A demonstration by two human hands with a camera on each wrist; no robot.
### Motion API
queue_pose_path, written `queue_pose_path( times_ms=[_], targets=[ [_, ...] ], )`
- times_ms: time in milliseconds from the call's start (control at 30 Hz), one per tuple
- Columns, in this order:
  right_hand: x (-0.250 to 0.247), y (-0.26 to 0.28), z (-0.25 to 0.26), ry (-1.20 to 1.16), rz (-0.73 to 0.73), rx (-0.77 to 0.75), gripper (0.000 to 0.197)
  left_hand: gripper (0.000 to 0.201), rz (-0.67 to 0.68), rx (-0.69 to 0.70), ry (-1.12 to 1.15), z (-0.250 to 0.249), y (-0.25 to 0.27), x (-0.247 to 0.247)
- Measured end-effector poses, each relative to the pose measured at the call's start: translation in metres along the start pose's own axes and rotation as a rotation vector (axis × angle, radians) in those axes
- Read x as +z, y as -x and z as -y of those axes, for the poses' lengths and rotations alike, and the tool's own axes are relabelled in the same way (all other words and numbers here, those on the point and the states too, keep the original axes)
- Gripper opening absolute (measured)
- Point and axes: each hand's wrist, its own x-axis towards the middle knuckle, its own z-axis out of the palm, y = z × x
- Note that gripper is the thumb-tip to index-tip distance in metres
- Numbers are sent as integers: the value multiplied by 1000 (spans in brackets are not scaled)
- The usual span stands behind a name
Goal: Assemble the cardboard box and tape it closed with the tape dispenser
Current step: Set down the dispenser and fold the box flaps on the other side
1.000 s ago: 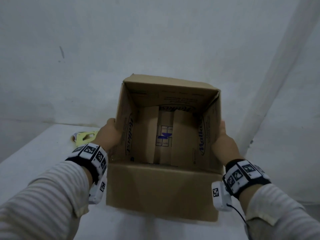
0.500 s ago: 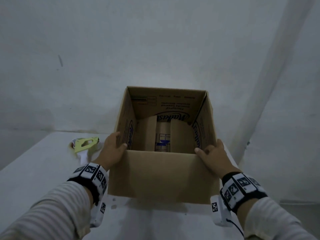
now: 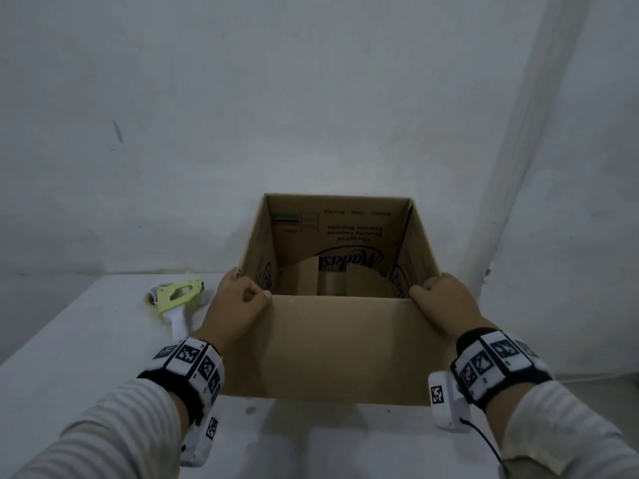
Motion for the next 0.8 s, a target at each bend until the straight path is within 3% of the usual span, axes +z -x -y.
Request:
queue_pose_path(
  times_ms=[233, 367, 533, 667, 800],
  targets=[
    [-3, 25, 8, 64, 126, -79, 33, 15, 11, 1, -28, 16, 4, -21],
    [-1, 40, 7, 155, 252, -92, 52, 16, -18, 19, -55, 18, 9, -24],
    [-13, 46, 3, 160, 138, -28, 39, 20, -3, 42, -138, 4, 31, -15],
    [-24, 50, 9, 231, 180, 41, 46, 18, 79, 68, -113, 6, 31, -15],
    [-16, 53, 16, 279, 152, 31, 42, 18, 50, 56, -151, 14, 28, -21]
  ],
)
